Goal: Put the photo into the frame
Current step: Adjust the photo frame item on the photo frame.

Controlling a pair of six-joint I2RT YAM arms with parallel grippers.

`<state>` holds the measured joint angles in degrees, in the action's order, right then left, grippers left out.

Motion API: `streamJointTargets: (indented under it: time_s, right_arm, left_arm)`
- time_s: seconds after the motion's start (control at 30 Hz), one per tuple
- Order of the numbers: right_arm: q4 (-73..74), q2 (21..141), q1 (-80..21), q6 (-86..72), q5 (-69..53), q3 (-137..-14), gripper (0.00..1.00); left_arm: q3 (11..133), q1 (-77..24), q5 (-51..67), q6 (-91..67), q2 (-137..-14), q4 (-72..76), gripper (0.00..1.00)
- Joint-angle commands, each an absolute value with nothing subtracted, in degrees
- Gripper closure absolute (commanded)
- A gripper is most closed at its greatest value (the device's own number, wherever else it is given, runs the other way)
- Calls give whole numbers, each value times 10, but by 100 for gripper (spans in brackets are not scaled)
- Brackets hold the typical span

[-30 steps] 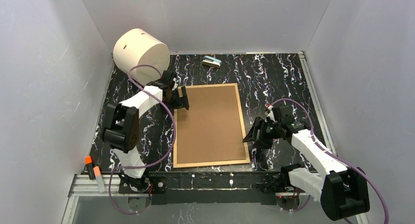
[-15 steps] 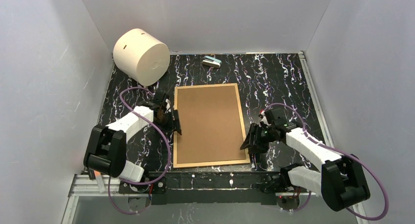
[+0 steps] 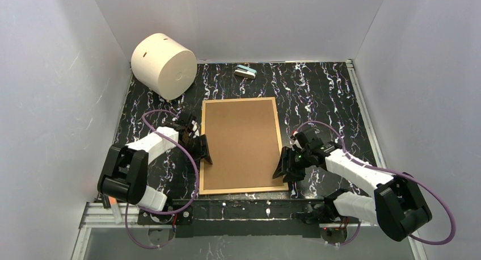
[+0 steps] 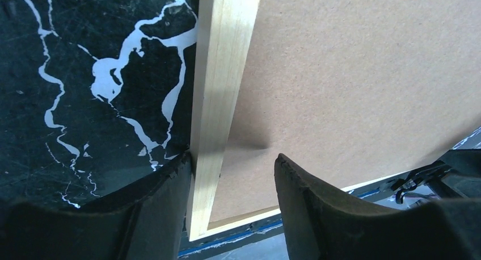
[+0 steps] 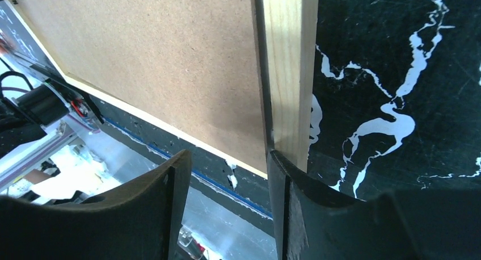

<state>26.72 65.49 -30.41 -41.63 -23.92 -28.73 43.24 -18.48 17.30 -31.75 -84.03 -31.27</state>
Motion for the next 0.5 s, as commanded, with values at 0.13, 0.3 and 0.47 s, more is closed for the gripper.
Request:
streamJointTargets:
  time_s: [0.13, 0.3, 0.47]
  right_arm:
    - [294, 670, -377, -434, -86, -300, 36]
    - [267, 704, -435, -444, -73, -295, 34]
    - [176, 663, -437, -470, -181, -285, 31]
  left_arm:
    - [406, -185, 238, -333, -861, -287, 50]
    - [402, -185, 250, -341, -862, -275, 52]
    - [390, -185, 255, -349, -858, -265, 53]
